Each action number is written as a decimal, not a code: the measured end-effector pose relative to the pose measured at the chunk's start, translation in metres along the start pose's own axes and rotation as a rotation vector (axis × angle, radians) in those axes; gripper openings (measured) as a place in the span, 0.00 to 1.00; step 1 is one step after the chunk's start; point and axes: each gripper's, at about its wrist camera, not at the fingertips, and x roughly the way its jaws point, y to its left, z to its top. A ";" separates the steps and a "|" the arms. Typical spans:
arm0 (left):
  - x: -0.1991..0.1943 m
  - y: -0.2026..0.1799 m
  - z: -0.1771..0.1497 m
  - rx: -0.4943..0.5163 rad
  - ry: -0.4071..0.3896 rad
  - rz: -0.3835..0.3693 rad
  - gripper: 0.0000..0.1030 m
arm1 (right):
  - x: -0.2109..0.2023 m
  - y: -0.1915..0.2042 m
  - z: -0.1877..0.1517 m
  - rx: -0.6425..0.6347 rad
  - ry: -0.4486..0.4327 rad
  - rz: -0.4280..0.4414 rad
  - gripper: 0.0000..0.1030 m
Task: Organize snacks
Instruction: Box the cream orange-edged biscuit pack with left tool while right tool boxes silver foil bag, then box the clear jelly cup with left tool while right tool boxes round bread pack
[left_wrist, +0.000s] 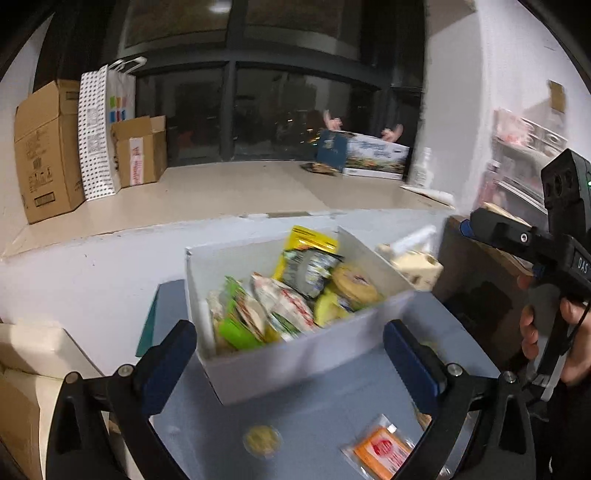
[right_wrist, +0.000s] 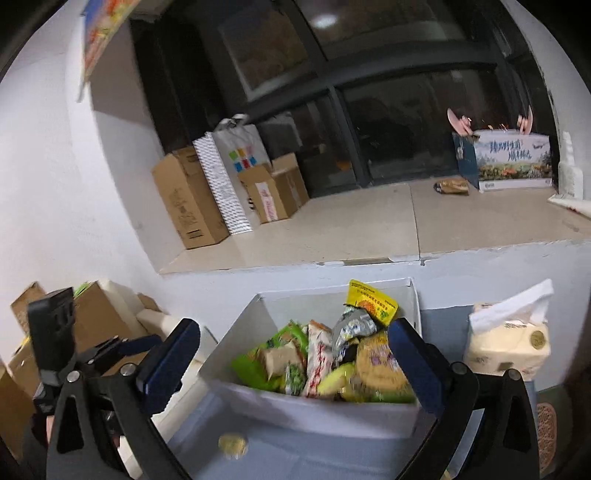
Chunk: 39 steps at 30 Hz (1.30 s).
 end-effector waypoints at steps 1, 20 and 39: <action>-0.007 -0.007 -0.008 0.007 0.007 -0.008 1.00 | -0.014 0.001 -0.010 -0.012 -0.001 -0.002 1.00; -0.071 -0.085 -0.139 -0.049 0.072 -0.037 1.00 | -0.112 -0.008 -0.185 -0.057 0.185 -0.221 1.00; -0.063 -0.052 -0.157 -0.135 0.098 0.017 1.00 | 0.018 -0.029 -0.211 -0.076 0.470 -0.390 1.00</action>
